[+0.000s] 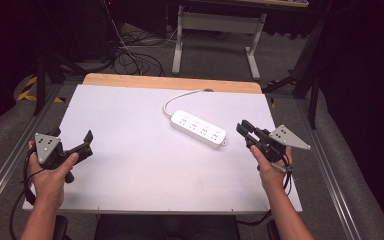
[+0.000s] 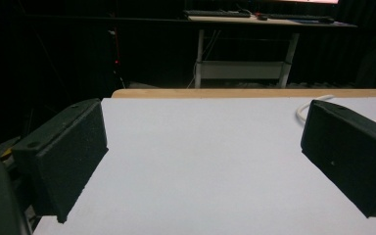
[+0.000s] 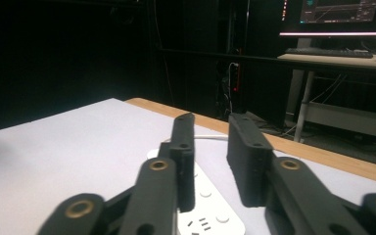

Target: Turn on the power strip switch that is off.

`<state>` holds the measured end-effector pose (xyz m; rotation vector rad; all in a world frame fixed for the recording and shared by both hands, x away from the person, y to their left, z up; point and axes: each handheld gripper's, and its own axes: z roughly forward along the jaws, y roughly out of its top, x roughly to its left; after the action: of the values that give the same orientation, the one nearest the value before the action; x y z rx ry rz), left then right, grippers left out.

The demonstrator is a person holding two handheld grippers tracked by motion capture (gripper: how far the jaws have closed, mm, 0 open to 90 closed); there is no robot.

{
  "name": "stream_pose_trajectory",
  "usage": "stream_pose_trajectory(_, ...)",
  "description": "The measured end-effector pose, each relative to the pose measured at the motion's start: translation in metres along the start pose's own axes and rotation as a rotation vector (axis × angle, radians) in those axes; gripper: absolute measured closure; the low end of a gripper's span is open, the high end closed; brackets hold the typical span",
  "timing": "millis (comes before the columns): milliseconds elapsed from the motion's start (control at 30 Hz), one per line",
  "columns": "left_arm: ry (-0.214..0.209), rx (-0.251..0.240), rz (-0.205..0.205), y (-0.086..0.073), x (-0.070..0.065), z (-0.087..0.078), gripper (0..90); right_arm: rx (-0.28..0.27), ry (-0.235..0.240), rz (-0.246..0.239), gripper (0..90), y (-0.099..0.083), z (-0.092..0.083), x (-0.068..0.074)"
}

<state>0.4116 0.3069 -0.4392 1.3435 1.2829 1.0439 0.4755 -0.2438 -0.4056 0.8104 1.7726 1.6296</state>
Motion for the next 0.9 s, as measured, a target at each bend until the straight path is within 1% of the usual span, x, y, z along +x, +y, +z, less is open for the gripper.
stream_pose_trajectory(100, 0.000, -0.001, -0.001, 0.0001, 0.0000, -0.0001, 3.9, -0.001, 0.010, 0.006, 64.8, -0.0003, 0.0006, 0.0006)
stream_pose_trajectory(200, 0.000, -0.001, 0.001, 0.0001, 0.0000, -0.0001, 3.9, -0.010, 0.012, 0.011, 53.5, -0.0006, 0.0024, 0.0010)
stream_pose_trajectory(267, -0.001, -0.001, 0.001, 0.0001, 0.0000, -0.0002, 3.9, -0.017, 0.003, 0.014, 42.0, -0.0009, 0.0038, 0.0004)
stream_pose_trajectory(333, 0.000, -0.001, 0.000, 0.0001, 0.0000, 0.0000, 3.9, -0.007, -0.014, 0.023, 26.0, -0.0016, 0.0059, -0.0003)
stream_pose_trajectory(367, 0.000, -0.001, 0.000, 0.0001, 0.0001, 0.0000, 3.9, 0.001, -0.014, 0.030, 19.9, -0.0021, 0.0065, -0.0007)
stream_pose_trajectory(433, -0.001, -0.001, 0.001, 0.0001, 0.0000, 0.0001, 3.9, 0.007, -0.011, 0.021, 12.5, -0.0030, 0.0065, -0.0026)
stream_pose_trajectory(467, -0.001, -0.001, 0.001, 0.0000, 0.0000, 0.0001, 3.9, -0.001, -0.009, 0.027, 10.3, -0.0031, 0.0063, -0.0025)
stream_pose_trajectory(500, -0.001, -0.001, 0.001, 0.0000, 0.0000, 0.0001, 3.9, -0.008, -0.003, 0.021, 4.7, -0.0033, 0.0054, -0.0036)
stream_pose_trajectory(533, -0.001, -0.001, 0.001, 0.0000, 0.0000, 0.0002, 3.9, -0.008, -0.003, 0.021, 4.7, -0.0033, 0.0054, -0.0036)
stream_pose_trajectory(600, -0.001, -0.001, 0.002, 0.0000, -0.0001, 0.0001, 3.9, -0.017, 0.004, 0.004, 2.9, -0.0040, 0.0045, -0.0046)
stream_pose_trajectory(900, 0.001, -0.001, 0.000, -0.0002, 0.0001, 0.0005, 3.9, -0.031, -0.002, 0.002, 2.2, -0.0048, 0.0038, -0.0058)
